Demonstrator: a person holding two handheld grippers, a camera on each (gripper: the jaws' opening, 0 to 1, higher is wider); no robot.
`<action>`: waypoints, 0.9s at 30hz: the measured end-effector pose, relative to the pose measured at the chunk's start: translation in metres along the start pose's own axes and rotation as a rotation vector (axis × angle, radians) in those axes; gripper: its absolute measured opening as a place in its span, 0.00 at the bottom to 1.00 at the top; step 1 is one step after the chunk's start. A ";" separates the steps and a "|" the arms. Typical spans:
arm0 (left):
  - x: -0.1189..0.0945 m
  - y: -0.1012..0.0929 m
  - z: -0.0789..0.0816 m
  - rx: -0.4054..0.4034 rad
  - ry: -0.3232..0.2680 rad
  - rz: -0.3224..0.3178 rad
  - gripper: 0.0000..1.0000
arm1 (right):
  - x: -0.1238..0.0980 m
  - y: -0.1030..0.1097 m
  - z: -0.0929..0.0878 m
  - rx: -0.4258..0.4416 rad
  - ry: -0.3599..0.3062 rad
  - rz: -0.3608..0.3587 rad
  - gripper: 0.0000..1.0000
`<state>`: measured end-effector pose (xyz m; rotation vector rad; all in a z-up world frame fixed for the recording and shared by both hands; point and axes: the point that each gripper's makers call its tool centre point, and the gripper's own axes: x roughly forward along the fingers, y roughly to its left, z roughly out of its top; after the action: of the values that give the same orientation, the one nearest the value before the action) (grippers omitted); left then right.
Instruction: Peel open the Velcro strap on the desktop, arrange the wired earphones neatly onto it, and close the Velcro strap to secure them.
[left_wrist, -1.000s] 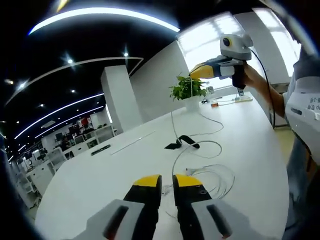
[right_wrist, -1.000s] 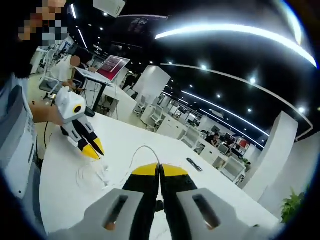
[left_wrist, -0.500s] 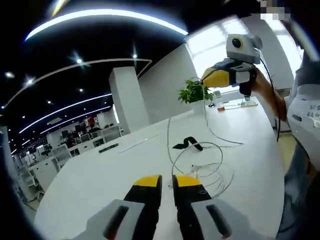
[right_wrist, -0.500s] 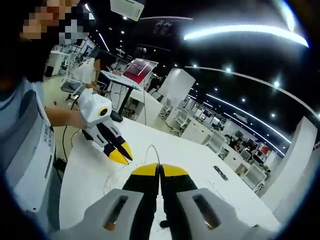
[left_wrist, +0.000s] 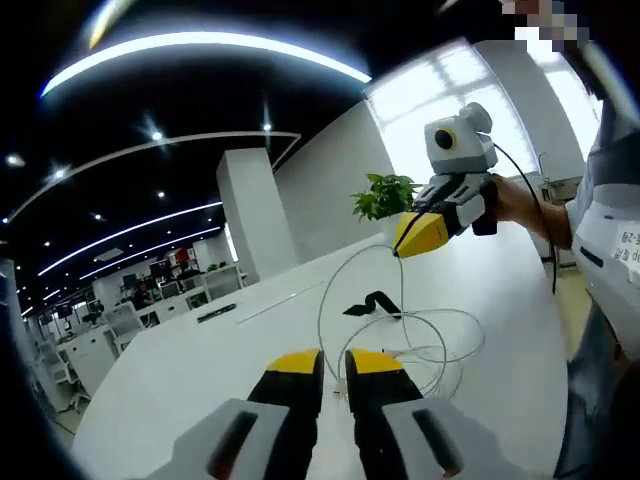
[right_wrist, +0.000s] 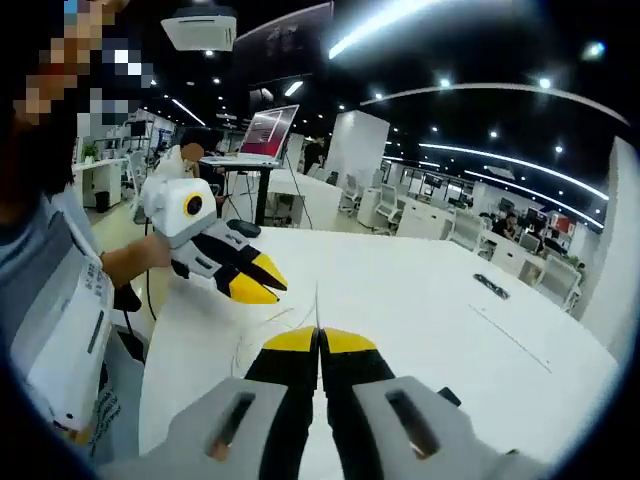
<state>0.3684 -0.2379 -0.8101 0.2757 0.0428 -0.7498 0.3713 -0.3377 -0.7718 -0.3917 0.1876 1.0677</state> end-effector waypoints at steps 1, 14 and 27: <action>0.001 0.000 -0.001 -0.002 0.002 0.000 0.13 | 0.002 -0.002 -0.007 0.003 0.018 -0.005 0.03; 0.015 -0.028 -0.006 -0.038 0.010 -0.084 0.13 | -0.001 -0.011 -0.047 0.005 0.132 -0.028 0.03; 0.018 -0.038 -0.022 -0.026 0.074 -0.111 0.13 | -0.012 0.012 -0.003 0.143 0.006 0.109 0.03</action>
<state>0.3570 -0.2710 -0.8424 0.2781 0.1392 -0.8482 0.3553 -0.3433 -0.7732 -0.2582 0.2918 1.1529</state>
